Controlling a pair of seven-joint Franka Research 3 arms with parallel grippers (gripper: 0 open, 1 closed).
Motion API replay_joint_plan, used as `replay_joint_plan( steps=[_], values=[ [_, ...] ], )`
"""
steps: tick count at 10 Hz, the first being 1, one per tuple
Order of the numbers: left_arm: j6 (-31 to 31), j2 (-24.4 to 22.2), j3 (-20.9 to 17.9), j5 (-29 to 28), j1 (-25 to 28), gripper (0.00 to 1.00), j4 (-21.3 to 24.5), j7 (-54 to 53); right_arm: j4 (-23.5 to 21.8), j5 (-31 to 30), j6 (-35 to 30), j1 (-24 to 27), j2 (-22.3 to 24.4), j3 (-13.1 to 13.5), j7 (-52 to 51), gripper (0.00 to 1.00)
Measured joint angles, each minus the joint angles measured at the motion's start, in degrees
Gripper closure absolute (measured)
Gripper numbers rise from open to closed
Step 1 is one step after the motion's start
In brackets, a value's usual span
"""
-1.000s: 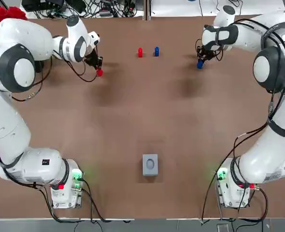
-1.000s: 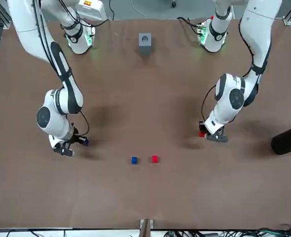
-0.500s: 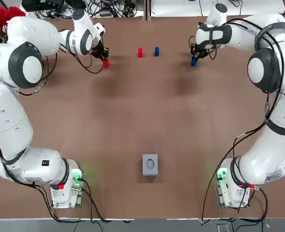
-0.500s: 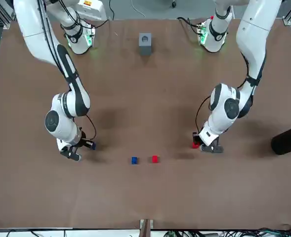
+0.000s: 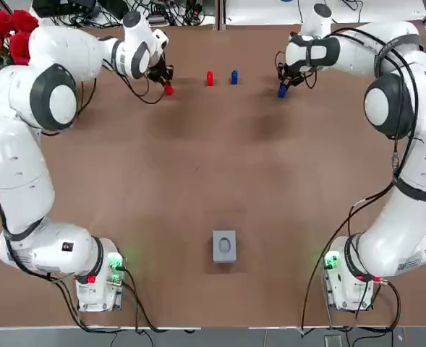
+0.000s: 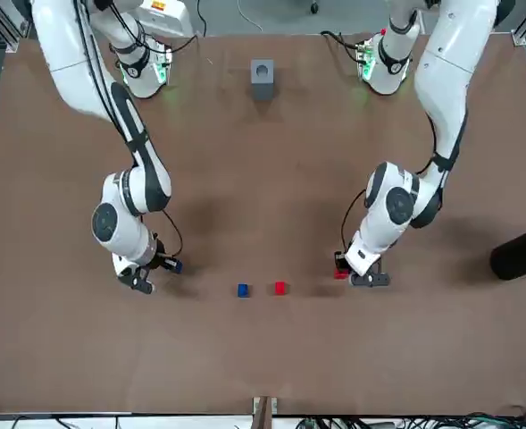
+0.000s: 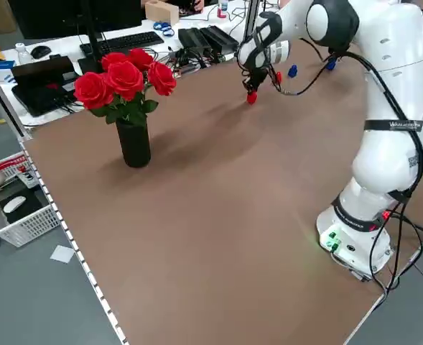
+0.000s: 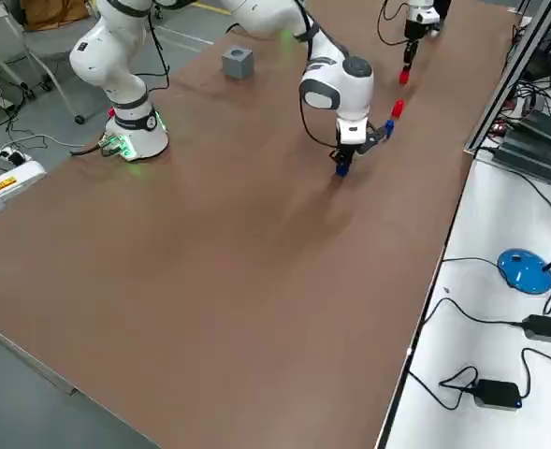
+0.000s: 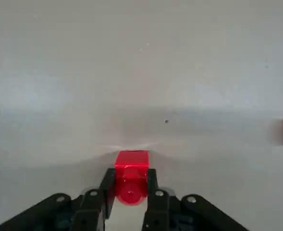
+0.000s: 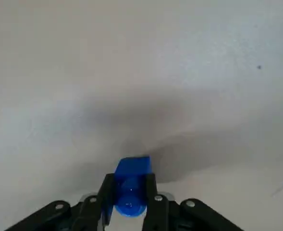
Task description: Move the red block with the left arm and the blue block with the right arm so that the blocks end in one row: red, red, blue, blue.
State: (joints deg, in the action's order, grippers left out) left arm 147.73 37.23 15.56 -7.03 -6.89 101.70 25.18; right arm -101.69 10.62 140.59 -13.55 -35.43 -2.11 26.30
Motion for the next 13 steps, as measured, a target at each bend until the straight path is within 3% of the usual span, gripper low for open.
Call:
replay_joint_plan(
  steps=[6,9,13],
  values=[
    [-4.6,4.6,0.1,-0.8,-3.4,0.70,-9.3,1.6,9.9,-7.1,-5.0,-0.8,-5.5,-3.4,9.8,0.70],
    [-10.5,8.3,0.2,-5.8,-5.3,0.70,-15.7,2.2,14.6,-7.4,-7.4,-1.5,-8.1,-3.5,10.9,0.70],
    [-12.6,11.6,0.7,-6.6,-7.7,0.70,-21.4,4.8,21.4,-7.4,-9.5,-2.9,-11.9,-3.7,12.8,0.70]
  ],
)
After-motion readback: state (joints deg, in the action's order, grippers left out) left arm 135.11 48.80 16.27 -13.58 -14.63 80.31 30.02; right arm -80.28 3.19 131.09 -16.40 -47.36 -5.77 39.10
